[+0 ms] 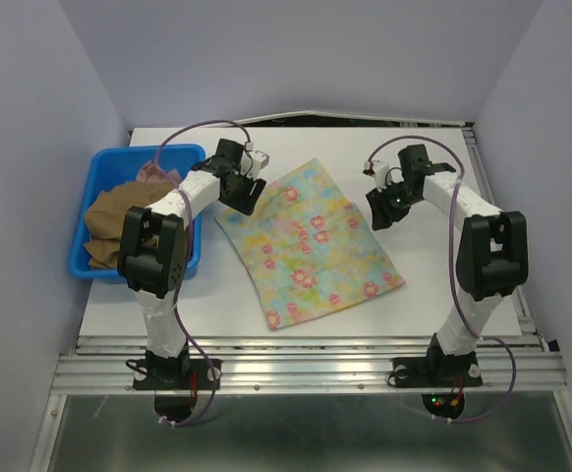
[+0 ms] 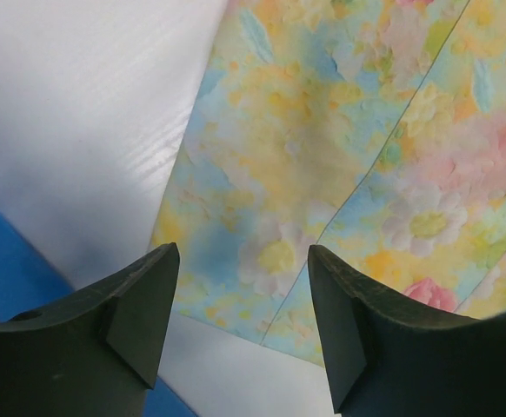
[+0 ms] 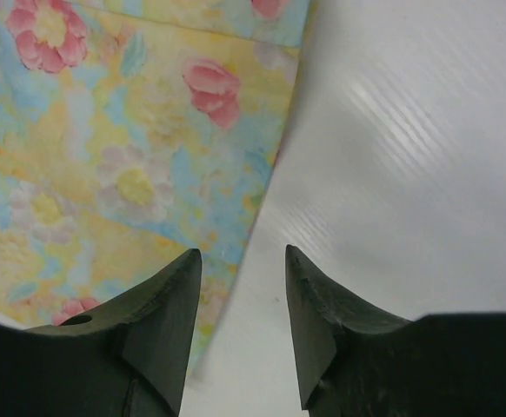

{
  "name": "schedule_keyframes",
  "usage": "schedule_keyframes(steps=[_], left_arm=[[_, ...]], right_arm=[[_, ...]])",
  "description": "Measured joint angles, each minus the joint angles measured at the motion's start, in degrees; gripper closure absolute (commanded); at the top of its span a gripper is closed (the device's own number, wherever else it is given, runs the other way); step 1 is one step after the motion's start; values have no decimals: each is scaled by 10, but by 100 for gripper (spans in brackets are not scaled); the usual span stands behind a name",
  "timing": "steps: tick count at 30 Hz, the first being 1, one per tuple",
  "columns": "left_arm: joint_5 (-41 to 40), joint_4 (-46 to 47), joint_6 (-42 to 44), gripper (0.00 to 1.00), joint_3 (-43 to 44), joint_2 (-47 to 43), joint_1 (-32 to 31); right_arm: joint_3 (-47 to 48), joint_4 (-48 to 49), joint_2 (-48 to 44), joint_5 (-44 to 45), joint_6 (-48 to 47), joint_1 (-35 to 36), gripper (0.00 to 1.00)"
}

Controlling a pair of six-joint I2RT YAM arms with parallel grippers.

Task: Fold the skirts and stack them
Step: Flatten the skirt out

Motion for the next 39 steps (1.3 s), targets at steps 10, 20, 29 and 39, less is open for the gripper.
schedule_keyframes(steps=[10,20,29,39], left_arm=[[3,-17,4,46,-59,0,0],[-5,-33,24,47,6,79,-54],[37,-28,49,47,91,139,-130],[113,-40,69,37,116,80,-79]], right_arm=[[-96,73,38,-11,9,44,56],[-263,21,-96,-19,-79,117,57],[-240,-126,-129,-87,-112,173,55],[45,-32,-67,-139,-36,-56,55]])
